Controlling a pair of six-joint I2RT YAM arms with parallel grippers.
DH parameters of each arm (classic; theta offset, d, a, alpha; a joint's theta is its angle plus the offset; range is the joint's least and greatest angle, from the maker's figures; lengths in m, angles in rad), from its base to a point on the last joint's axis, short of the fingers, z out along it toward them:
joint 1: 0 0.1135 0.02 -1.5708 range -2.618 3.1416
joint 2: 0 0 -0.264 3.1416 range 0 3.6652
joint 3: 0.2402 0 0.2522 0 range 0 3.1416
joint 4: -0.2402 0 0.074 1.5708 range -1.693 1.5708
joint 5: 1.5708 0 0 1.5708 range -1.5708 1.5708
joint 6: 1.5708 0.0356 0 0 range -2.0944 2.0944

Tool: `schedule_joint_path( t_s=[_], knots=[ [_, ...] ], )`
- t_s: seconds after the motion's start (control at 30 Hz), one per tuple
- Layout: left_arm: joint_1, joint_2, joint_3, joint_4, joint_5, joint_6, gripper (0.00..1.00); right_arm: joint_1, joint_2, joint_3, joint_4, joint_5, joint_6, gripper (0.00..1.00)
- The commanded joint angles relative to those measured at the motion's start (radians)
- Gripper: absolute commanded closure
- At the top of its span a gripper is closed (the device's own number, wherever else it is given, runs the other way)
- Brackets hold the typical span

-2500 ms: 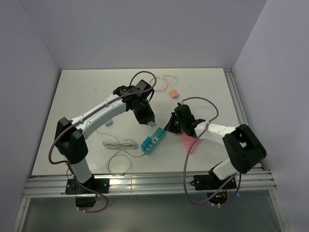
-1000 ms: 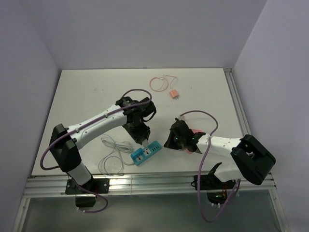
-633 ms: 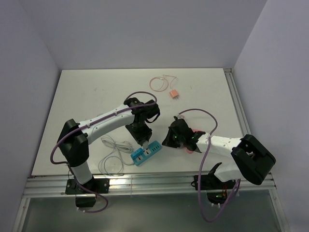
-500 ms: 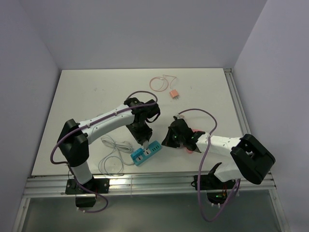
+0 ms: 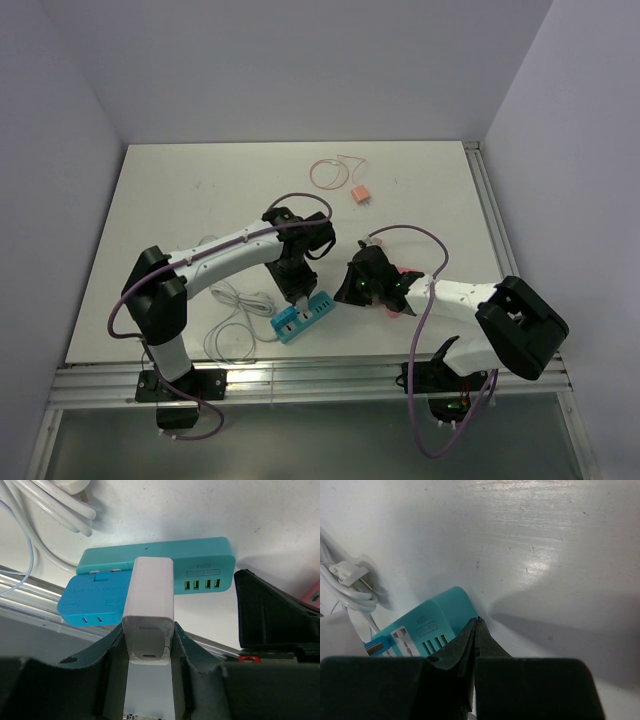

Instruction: Insert the plug

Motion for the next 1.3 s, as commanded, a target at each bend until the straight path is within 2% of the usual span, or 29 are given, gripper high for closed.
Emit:
schedule_joint_path(
  t_s=[0.0,0.5,1.27],
  knots=[
    [-0.023,0.008,0.007,-0.024,-0.014,-0.010,1.00,-0.004,0.003,0.031,0.027,0.009,-0.004,1.00],
    [-0.028,-0.004,-0.045,0.039,-0.010,-0.030,1.00,-0.004,-0.008,0.025,0.018,0.013,-0.011,1.00],
    [-0.028,-0.012,-0.087,0.025,-0.046,-0.114,1.00,-0.004,-0.032,0.000,0.027,0.018,-0.008,1.00]
  ],
)
